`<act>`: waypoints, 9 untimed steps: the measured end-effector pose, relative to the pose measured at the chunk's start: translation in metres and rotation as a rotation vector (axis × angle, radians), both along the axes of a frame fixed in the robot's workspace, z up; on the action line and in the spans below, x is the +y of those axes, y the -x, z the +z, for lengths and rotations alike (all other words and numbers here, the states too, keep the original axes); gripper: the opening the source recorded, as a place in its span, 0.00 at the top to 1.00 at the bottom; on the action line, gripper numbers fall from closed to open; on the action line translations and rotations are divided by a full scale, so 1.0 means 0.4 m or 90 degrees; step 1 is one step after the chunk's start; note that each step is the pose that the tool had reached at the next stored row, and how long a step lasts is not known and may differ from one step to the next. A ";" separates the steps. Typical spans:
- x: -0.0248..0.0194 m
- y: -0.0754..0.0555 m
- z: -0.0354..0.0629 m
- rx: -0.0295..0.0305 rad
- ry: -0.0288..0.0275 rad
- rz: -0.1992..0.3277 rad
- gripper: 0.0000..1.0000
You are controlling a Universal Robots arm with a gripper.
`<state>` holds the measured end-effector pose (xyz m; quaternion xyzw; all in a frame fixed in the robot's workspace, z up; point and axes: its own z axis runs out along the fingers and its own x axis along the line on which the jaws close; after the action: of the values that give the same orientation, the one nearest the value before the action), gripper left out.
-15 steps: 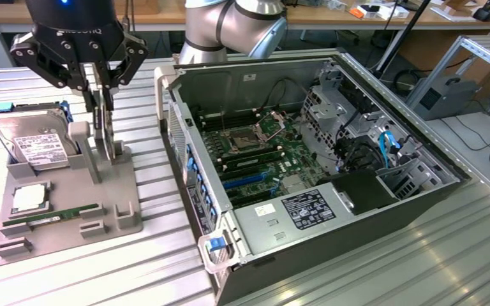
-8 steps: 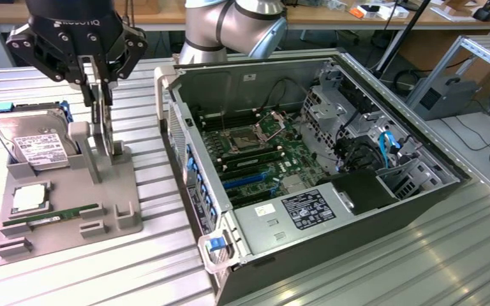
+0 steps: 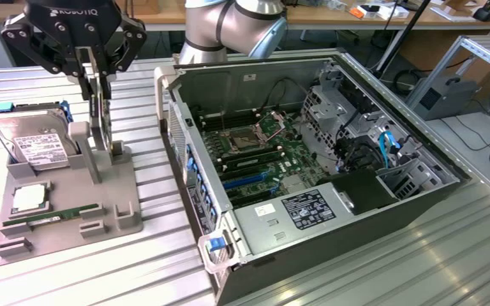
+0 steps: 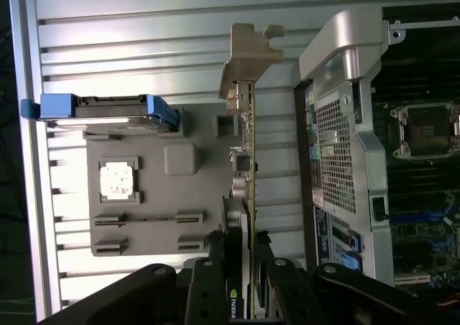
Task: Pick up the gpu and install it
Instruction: 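Pick up the gpu and move the gpu toward the slot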
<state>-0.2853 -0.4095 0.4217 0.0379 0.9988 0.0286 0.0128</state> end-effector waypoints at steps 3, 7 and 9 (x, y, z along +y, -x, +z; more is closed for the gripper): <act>0.000 0.000 0.005 -0.0001 -0.0005 0.000 0.73; 0.000 -0.001 0.005 0.0001 -0.0003 0.000 0.73; 0.000 -0.007 0.005 0.0000 -0.0004 0.000 0.73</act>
<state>-0.2823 -0.4095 0.4237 0.0379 0.9988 0.0289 0.0128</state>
